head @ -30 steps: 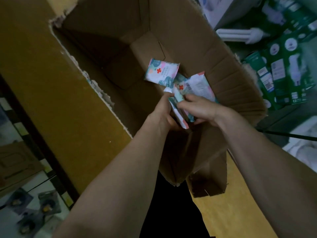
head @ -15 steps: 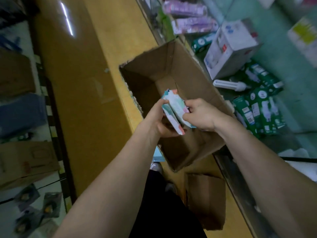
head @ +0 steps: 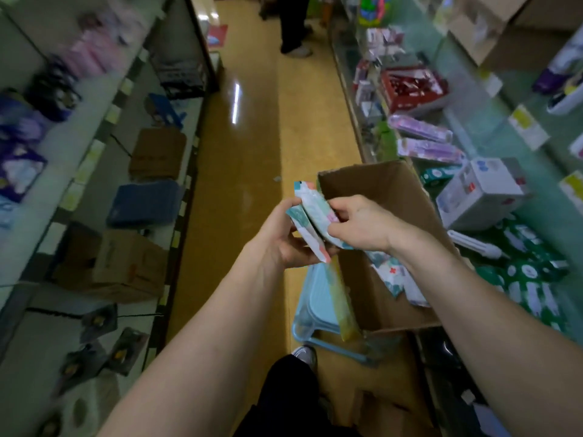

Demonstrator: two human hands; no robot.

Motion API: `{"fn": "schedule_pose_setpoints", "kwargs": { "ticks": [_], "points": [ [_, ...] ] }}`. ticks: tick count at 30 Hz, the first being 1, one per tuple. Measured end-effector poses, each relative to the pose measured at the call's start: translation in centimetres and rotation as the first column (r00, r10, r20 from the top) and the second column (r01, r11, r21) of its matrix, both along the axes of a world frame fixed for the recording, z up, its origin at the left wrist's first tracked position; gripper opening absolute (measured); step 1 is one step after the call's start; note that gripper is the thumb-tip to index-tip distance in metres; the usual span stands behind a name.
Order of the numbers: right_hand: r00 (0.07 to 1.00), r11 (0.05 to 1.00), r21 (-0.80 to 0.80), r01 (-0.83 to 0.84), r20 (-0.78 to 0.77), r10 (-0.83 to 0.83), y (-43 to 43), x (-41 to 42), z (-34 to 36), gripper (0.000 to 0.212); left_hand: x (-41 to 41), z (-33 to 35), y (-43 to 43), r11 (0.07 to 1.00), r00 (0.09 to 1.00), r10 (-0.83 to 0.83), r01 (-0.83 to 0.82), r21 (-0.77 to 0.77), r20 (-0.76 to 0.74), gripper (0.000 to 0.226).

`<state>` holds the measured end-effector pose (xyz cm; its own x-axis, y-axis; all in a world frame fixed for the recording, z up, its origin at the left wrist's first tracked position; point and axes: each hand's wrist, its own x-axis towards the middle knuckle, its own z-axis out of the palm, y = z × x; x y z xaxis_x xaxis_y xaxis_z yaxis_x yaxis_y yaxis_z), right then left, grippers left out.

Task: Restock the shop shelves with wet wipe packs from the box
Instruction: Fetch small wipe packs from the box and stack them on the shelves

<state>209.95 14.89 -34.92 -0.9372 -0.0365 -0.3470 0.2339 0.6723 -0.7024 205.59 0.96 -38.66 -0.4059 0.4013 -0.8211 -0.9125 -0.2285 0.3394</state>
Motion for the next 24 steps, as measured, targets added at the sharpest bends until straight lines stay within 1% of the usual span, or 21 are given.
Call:
{"fn": "schedule_pose_setpoints", "kwargs": {
  "ticks": [3, 4, 10, 12, 14, 19, 21, 24],
  "points": [
    [0.995, 0.995, -0.016, -0.099, -0.023, 0.099, -3.6, -0.4, 1.6, 0.013, 1.0, 2.0, -4.1, 0.997, 0.995, 0.073, -0.072, 0.004, -0.071, 0.041],
    [0.991, 0.991, -0.024, -0.131, -0.029, 0.131, -4.7, -0.5, 2.2, 0.012, 1.3, 2.7, -5.3, 0.996, 0.991, 0.091, -0.092, -0.004, -0.095, 0.04],
    [0.93, 0.931, -0.051, -0.362, -0.092, 0.356, -13.1, -1.2, 6.0, 0.027, 3.7, 6.8, -14.1, 0.955, 0.943, 0.279, -0.292, -0.05, -0.18, 0.052],
    [0.901, 0.903, -0.055, -0.425, -0.118, 0.417, -15.9, -1.4, 7.0, 0.026, 4.6, 8.2, -17.0, 0.929, 0.916, 0.349, -0.366, -0.054, -0.2, 0.052],
    [0.868, 0.874, -0.049, -0.483, -0.154, 0.471, -18.8, -1.8, 7.9, 0.02, 5.4, 9.5, -19.8, 0.902, 0.884, 0.408, -0.428, -0.046, -0.227, 0.052],
    [0.781, 0.809, 0.021, -0.588, -0.246, 0.574, -26.3, -2.4, 10.0, 0.011, 7.2, 12.5, -26.5, 0.836, 0.798, 0.523, -0.549, -0.003, -0.298, 0.047],
    [0.748, 0.784, 0.037, -0.62, -0.273, 0.605, -29.5, -2.2, 10.9, 0.011, 7.7, 13.1, -29.4, 0.799, 0.76, 0.575, -0.602, 0.006, -0.303, 0.047],
    [0.709, 0.762, 0.071, -0.643, -0.321, 0.628, -33.9, -2.0, 12.2, 0.02, 8.5, 14.3, -33.5, 0.74, 0.699, 0.639, -0.672, 0.011, -0.32, 0.049]
  ]
}}
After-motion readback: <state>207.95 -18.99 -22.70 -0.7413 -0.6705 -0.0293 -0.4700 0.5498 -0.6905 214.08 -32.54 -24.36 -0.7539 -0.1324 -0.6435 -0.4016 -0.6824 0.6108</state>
